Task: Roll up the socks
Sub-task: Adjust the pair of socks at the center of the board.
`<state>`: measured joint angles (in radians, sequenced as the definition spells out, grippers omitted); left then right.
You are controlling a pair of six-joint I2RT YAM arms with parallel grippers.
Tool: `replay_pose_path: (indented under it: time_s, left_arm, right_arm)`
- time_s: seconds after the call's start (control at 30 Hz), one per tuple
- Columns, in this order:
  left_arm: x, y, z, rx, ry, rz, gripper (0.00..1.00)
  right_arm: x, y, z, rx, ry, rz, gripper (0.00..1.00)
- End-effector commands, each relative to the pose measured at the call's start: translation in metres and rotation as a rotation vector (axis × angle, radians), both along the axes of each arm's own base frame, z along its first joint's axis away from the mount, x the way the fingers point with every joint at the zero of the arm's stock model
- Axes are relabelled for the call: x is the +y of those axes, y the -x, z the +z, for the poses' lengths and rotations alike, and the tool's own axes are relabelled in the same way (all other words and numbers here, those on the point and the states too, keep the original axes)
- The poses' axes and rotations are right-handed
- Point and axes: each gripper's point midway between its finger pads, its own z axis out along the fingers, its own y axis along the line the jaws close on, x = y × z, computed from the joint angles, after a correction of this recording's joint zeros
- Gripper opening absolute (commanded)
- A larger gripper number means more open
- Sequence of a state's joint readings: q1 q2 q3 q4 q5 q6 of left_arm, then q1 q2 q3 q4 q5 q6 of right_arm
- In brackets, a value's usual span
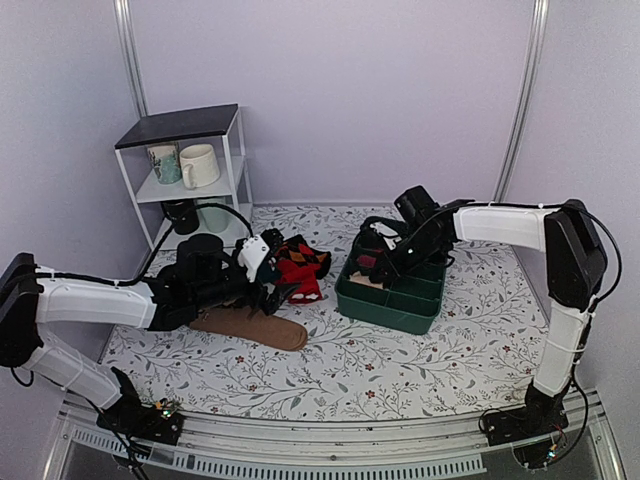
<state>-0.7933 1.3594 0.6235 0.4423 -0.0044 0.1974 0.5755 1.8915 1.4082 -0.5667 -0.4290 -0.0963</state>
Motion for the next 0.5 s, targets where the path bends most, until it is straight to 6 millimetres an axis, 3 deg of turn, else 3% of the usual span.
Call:
replay_pose_path:
  time_s: [0.0, 0.1, 0.2, 0.47]
  left_arm:
    - [0.001, -0.008, 0.006, 0.003, 0.014, 0.022, 0.99]
    - [0.003, -0.009, 0.007, 0.009, 0.024, 0.037, 0.99]
    - [0.006, -0.012, 0.009, 0.029, 0.050, 0.066, 1.00]
    - [0.019, -0.017, 0.023, 0.060, 0.128, 0.165, 1.00]
  right_arm:
    - [-0.010, 0.003, -0.051, 0.083, 0.078, -0.052, 0.11]
    - [-0.018, 0.000, -0.057, 0.063, 0.110, -0.091, 0.11]
    - [-0.017, -0.008, -0.044, 0.013, 0.090, -0.110, 0.13]
    - [0.001, -0.026, 0.039, -0.188, -0.086, -0.096, 0.14]
